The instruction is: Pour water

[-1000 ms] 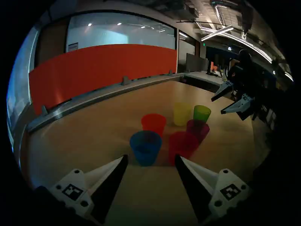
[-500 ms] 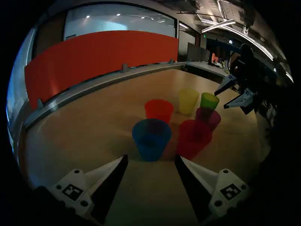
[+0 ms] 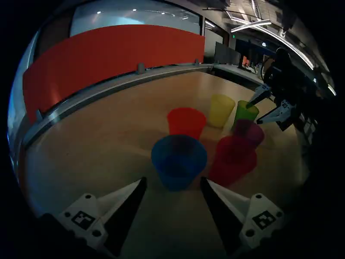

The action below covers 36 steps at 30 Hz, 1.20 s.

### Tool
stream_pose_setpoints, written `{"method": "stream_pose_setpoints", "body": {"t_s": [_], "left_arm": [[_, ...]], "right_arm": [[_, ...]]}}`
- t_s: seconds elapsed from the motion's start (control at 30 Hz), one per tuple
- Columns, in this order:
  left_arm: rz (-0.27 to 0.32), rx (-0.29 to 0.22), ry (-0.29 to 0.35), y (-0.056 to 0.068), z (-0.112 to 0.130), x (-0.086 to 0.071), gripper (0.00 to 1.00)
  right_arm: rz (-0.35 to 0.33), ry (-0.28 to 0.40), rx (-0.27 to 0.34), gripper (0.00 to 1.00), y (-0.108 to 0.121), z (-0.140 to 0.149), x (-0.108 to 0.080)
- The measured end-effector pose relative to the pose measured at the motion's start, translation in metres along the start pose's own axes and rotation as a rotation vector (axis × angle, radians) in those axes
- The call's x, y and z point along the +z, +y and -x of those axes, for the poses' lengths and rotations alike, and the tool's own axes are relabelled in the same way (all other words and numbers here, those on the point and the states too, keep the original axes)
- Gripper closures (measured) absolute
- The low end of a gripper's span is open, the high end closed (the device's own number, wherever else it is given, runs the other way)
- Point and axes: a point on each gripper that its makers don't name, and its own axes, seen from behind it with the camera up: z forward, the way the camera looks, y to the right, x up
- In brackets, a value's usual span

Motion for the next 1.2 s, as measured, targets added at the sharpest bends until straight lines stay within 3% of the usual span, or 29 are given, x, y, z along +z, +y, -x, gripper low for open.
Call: {"method": "stream_pose_setpoints", "body": {"t_s": [0.53,0.8,0.9,1.2], "left_arm": [[0.04,0.004,-0.001,0.008,-0.019,0.023,0.08],[0.032,0.013,-0.004,0.008,-0.021,0.029,0.08],[0.033,0.009,-0.01,0.009,-0.02,0.032,0.13],[0.036,-0.024,-0.005,0.008,-0.021,0.033,0.14]], "right_arm": [[-0.012,-0.002,-0.009,0.01,0.006,-0.004,0.009],[-0.014,0.001,-0.014,0.0,0.006,-0.008,0.009],[-0.014,0.001,-0.015,0.0,0.006,-0.008,0.008],[-0.017,0.006,-0.017,0.01,0.005,-0.011,0.01]]}}
